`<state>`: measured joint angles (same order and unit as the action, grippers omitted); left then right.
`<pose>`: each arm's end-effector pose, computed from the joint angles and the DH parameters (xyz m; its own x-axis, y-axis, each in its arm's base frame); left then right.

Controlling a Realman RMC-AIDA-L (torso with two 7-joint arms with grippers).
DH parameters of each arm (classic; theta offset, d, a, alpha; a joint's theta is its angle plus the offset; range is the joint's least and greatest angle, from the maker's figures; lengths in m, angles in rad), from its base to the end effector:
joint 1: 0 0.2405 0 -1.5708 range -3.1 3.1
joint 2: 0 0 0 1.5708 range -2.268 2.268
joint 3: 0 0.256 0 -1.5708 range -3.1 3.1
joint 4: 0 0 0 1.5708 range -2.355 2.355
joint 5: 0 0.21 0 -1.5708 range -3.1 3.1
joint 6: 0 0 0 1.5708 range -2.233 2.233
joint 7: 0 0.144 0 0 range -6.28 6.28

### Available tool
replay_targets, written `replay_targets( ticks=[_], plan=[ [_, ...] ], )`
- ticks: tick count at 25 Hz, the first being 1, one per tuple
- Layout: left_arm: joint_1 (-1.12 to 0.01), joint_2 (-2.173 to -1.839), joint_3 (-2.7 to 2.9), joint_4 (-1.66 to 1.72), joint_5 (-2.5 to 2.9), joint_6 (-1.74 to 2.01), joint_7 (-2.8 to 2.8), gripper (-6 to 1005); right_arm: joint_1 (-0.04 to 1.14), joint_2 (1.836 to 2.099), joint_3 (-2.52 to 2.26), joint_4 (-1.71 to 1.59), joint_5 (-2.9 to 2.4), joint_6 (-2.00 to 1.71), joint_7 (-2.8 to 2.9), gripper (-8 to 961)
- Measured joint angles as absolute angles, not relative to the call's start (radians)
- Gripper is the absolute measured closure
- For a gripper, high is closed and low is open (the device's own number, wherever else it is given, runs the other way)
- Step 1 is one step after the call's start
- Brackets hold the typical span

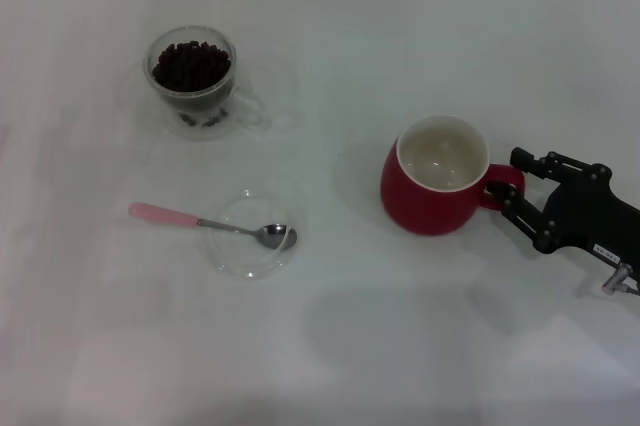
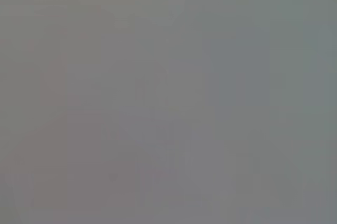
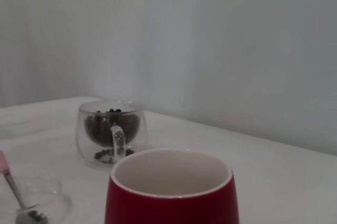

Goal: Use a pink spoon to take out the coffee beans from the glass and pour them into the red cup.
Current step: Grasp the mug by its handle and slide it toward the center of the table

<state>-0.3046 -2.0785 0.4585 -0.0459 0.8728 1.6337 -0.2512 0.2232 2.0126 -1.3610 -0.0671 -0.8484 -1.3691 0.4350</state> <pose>-0.3556 0.2538 0.0389 0.6460 -0.3064 0.6991 0.7344 -0.0003 -0.6787 0.3681 0.2156 -0.0412 0.7914 -0.1668 -0.5881 -0.5428 -0.6344 -0.5504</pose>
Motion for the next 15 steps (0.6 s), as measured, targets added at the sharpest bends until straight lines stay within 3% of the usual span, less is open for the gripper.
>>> replay_targets(
  ticks=[6,15],
  plan=[
    [-0.303,-2.079,0.462,-0.046,0.873,1.634,-0.251,110,0.22,2.013,-1.36,-0.068,-0.846,-1.378,0.449,515],
    [-0.301,-2.079,0.462,-0.046,0.874,1.634,-0.25,109,0.214,2.006,-1.364,-0.06,-0.848,-1.383,0.476,356]
  ],
)
